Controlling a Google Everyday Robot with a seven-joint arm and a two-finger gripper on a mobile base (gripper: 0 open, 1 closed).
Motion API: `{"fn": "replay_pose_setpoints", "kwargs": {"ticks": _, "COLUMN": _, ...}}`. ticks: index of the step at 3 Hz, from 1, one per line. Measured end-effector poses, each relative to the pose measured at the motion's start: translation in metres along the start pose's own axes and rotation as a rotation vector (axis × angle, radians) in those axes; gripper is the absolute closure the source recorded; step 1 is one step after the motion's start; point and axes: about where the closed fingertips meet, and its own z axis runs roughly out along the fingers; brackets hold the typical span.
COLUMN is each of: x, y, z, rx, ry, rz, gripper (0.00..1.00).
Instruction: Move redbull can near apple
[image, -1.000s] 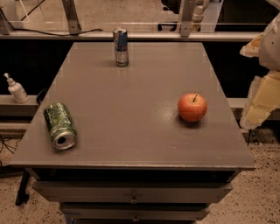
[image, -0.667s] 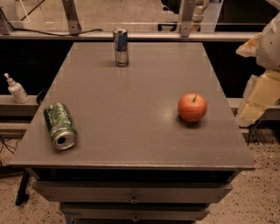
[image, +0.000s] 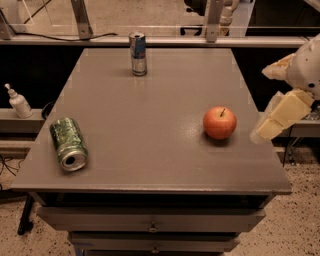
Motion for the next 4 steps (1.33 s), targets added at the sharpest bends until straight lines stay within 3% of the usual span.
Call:
{"fn": "replay_pose_setpoints", "kwargs": {"ticks": 2, "x": -0.017, "y": -0.031, "z": 0.018, "rx": 0.002, "ry": -0.189, "rz": 0.084, "gripper": 0.00}}
{"fn": "replay_pose_setpoints", "kwargs": {"ticks": 4, "x": -0.011, "y": -0.030, "z": 0.014, "rx": -0.007, "ry": -0.211, "rz": 0.106, "gripper": 0.00}}
